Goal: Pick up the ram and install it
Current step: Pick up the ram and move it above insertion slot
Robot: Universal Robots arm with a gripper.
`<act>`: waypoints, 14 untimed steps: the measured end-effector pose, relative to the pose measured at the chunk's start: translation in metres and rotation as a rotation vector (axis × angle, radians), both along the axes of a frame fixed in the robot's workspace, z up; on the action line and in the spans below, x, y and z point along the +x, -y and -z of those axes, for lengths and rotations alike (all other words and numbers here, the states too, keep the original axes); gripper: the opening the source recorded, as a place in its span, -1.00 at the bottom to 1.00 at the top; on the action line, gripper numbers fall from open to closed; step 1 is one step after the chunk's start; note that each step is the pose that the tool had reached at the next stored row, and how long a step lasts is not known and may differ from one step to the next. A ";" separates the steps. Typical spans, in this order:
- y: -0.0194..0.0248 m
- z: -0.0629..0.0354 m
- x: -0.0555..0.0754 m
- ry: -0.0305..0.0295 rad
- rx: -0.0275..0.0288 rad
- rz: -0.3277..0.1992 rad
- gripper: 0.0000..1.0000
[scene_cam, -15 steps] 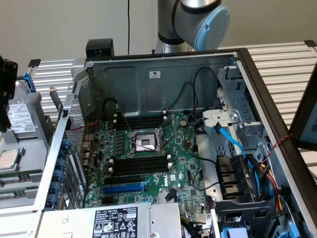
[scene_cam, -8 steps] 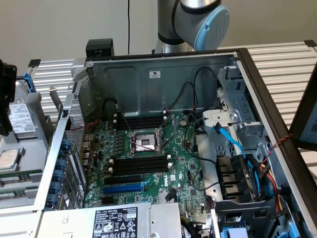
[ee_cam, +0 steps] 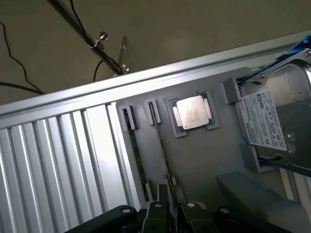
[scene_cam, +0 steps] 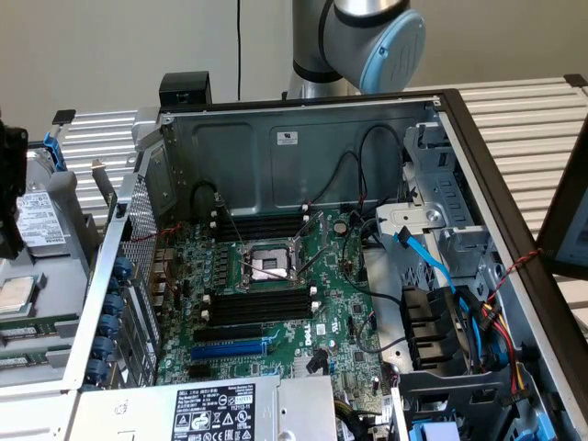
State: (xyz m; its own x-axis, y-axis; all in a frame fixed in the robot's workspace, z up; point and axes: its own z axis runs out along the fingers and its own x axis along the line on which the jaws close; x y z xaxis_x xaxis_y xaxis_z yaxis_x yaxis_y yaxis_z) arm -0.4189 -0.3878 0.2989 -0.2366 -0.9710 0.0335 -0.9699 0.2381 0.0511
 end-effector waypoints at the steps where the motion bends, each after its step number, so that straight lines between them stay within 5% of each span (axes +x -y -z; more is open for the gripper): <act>1: 0.0000 0.0006 0.000 -0.0007 -0.0008 -0.008 -0.62; 8: 0.0000 0.0038 -0.010 -0.0039 -0.0155 -0.029 -0.62; 14: 0.0005 0.0078 -0.011 -0.0093 -0.0169 -0.068 -0.62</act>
State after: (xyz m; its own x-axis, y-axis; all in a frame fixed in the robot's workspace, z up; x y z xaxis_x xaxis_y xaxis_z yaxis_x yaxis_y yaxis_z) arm -0.4299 -0.3883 0.2911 -0.1693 -0.9842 0.0519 -0.9834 0.1721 0.0568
